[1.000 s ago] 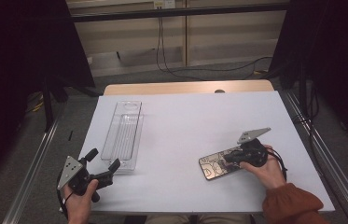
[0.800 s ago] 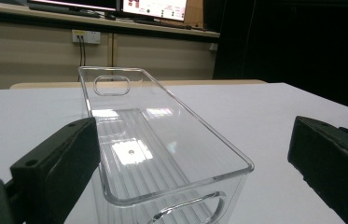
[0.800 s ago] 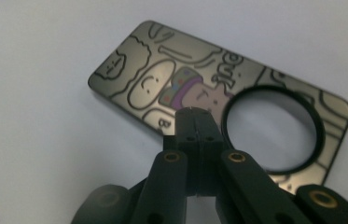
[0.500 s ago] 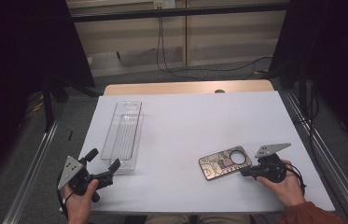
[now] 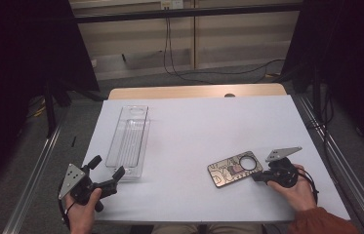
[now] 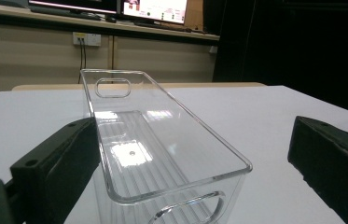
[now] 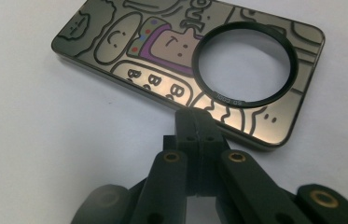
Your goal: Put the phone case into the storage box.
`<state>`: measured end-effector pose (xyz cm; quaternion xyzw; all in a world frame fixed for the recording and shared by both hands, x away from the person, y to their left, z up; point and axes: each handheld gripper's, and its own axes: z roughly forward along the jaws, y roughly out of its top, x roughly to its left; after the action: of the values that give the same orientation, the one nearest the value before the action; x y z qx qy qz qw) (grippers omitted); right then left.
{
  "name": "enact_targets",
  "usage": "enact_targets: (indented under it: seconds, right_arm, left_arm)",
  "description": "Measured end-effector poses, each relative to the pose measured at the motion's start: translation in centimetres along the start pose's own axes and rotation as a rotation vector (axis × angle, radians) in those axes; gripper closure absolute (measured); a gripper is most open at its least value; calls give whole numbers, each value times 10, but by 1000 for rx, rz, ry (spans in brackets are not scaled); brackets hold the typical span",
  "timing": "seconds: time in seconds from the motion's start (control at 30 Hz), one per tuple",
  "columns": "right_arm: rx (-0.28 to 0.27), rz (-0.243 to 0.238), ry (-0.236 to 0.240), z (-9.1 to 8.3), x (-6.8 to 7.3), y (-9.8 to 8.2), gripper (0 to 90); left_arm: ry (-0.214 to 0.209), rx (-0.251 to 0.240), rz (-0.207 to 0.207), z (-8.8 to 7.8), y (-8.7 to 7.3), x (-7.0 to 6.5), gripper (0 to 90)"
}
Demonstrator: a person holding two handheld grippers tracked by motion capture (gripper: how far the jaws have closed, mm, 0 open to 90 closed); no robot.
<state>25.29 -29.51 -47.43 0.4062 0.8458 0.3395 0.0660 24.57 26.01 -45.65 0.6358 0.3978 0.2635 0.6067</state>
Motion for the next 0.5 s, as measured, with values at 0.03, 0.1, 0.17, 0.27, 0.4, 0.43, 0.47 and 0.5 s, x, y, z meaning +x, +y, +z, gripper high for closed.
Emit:
enact_targets:
  seconds: [0.03, 0.1, 0.17, 0.27, 0.4, 0.43, 0.47, 0.5]
  right_arm:
    - [-11, 1, 3, 2, -2, 2, 900]
    - [-12, 1, 0, 2, -3, 2, 900]
    - [-7, 7, -6, 3, -6, 4, 900]
    - [-7, 13, -15, 4, -7, 6, 900]
    - [6, 17, -33, 5, -9, 9, 900]
    - [-1, 4, -28, 6, -11, 9, 900]
    - [2, 18, -37, 6, -10, 10, 900]
    - [-4, 19, -40, 7, -11, 10, 900]
  left_arm:
    - [0, 2, 1, 0, 0, 0, 24]
    - [-2, 4, 3, 0, 0, 0, 24]
    - [-4, 0, 2, 0, 0, 0, 24]
    - [3, 1, 0, 0, 0, 0, 24]
    - [-4, 4, 4, 0, 0, 0, 24]
    - [-5, 2, 4, 0, 0, 0, 24]
    - [1, 2, 1, 0, 0, 0, 24]
    - [1, 2, 1, 0, 0, 0, 24]
